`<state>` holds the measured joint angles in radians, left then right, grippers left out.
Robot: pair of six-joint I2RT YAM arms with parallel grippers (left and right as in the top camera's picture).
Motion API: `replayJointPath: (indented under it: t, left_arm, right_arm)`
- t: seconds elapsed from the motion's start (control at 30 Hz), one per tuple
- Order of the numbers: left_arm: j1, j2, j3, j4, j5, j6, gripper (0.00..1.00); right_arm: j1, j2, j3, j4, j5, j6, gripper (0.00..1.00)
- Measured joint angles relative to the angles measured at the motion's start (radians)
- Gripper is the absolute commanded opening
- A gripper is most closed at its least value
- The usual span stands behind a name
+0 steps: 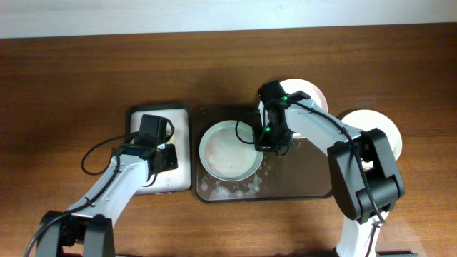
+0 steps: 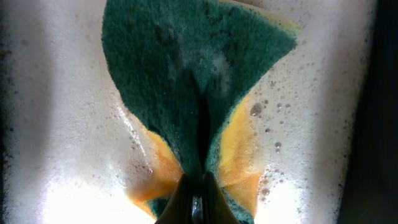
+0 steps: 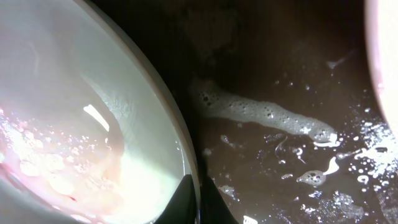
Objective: Clean dirty plates on tray and stack at the side
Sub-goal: 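Lift the light green plate with the right gripper and stack it on the right plate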
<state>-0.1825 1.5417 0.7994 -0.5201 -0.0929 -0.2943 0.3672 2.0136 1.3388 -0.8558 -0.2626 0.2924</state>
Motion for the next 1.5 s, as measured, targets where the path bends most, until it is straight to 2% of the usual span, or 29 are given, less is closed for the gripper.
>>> replayJointPath:
  t: [0.03,0.07,0.1,0.13,0.43,0.6,0.8,0.9,1.33,1.43,1.5]
  left_arm:
    - [0.0,-0.008,0.0,-0.011,0.0,0.0,0.56]
    - [0.0,-0.018,0.0,-0.021,0.002,-0.001,0.76]
    - [0.0,-0.03,-0.001,-0.023,0.005,0.003,0.86]
    - [0.0,-0.042,-0.002,-0.022,0.008,0.003,0.88]
    - [0.0,-0.056,-0.005,0.061,0.008,0.0,0.88]
    - [0.0,-0.056,-0.005,0.087,0.008,0.0,0.87]
    - [0.0,-0.056,-0.005,0.091,0.008,0.0,0.87]
    - [0.0,-0.056,-0.005,0.091,0.008,0.0,0.87]
    - [0.0,-0.056,-0.005,0.091,0.008,0.0,0.88]
    - [0.0,-0.056,-0.005,0.091,0.008,0.0,0.87]
    - [0.0,-0.056,-0.005,0.084,0.008,0.0,0.87]
  right_arm:
    - [0.0,-0.001,0.0,-0.01,0.0,0.0,0.04]
    - [0.0,-0.002,0.0,-0.016,0.005,0.0,0.04]
    - [0.0,-0.005,0.0,-0.022,0.014,-0.001,0.04]
    - [0.0,-0.011,0.002,-0.039,0.037,-0.001,0.04]
    - [0.025,-0.267,0.019,-0.088,0.406,-0.04,0.04]
    - [0.19,-0.358,0.019,-0.091,0.708,-0.044,0.04]
    - [0.401,-0.362,0.019,-0.09,1.091,-0.028,0.04]
    - [0.453,-0.362,0.019,-0.09,1.204,-0.019,0.04]
    - [0.455,-0.362,0.019,-0.064,1.308,-0.003,0.04]
    - [0.4,-0.362,0.019,-0.063,1.2,0.033,0.04]
    - [0.284,-0.362,0.019,-0.067,1.058,0.08,0.04]
